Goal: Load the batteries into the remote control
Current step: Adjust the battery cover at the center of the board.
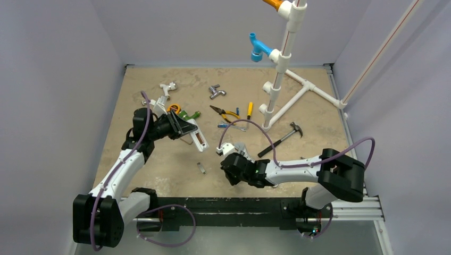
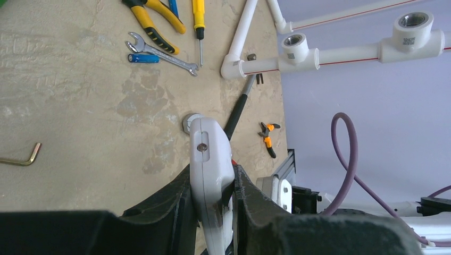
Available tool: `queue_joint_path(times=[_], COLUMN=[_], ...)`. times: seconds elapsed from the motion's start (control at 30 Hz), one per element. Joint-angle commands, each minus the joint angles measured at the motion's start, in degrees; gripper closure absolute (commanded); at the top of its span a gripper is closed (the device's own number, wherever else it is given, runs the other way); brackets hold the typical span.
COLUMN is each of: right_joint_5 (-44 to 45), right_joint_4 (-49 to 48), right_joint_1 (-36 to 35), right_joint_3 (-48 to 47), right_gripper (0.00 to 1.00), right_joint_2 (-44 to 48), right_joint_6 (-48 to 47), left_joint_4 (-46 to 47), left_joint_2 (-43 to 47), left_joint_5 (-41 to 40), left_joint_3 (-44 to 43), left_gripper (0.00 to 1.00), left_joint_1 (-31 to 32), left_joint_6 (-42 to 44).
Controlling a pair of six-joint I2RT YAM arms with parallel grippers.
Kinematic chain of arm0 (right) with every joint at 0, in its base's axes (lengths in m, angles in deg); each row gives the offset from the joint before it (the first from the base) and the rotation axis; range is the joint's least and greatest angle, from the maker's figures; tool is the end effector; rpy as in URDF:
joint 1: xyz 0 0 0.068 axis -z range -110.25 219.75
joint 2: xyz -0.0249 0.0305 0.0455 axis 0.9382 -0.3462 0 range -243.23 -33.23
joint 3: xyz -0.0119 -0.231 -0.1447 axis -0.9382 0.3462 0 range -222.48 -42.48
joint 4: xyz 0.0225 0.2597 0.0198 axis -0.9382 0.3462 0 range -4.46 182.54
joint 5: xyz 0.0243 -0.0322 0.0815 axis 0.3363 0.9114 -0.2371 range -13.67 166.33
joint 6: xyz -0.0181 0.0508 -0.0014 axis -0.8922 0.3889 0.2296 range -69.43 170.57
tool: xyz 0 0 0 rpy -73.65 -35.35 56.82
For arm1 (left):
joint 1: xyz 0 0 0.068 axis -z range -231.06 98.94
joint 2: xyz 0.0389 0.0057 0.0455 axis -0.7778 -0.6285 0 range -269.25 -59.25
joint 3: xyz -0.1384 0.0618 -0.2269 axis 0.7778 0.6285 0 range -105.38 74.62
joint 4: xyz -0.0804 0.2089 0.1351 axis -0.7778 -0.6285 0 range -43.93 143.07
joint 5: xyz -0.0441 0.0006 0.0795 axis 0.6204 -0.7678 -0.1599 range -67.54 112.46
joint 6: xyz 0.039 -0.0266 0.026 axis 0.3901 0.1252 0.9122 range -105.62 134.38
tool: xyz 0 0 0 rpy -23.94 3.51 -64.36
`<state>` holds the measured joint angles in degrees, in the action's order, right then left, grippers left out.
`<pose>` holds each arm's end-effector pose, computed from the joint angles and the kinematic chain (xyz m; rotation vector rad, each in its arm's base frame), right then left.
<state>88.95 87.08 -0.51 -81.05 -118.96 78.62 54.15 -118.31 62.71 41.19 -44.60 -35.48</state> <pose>0.1029 0.2633 0.1562 -0.7901 2.3321 0.5233 0.2192 -0.0481 0.2461 -0.3149 2.1192 -1.3063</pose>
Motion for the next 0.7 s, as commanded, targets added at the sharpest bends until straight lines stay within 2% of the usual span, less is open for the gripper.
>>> queue_joint_path(times=[0.0,0.17,0.43,0.57,0.67], right_joint_5=[6.0,5.8,4.5,2.4,-1.9], right_joint_4=[5.3,3.7,2.4,3.9,3.2], right_joint_1=[2.1,3.9,4.7,8.6,13.7], right_joint_3=[-0.1,-1.2,-11.3,-14.2,-14.9], right_gripper=[1.00,1.00,1.00,1.00,0.88], right_joint_2=[0.7,0.6,1.1,1.8,2.0], right_joint_6=[0.3,-0.4,-5.5,-7.3,-9.5], left_joint_4=[1.1,1.0,-0.2,-1.0,-4.1], left_joint_2=[0.5,0.5,0.5,1.4,2.5], left_joint_5=[1.1,1.2,1.6,1.7,1.7], left_joint_3=[-1.8,-2.0,-3.8,-4.4,-4.3], left_gripper=[1.00,1.00,1.00,1.00,1.00], left_joint_1=[-0.5,-0.5,-0.9,-1.5,-2.1], left_joint_6=[1.0,0.9,1.1,1.9,2.5])
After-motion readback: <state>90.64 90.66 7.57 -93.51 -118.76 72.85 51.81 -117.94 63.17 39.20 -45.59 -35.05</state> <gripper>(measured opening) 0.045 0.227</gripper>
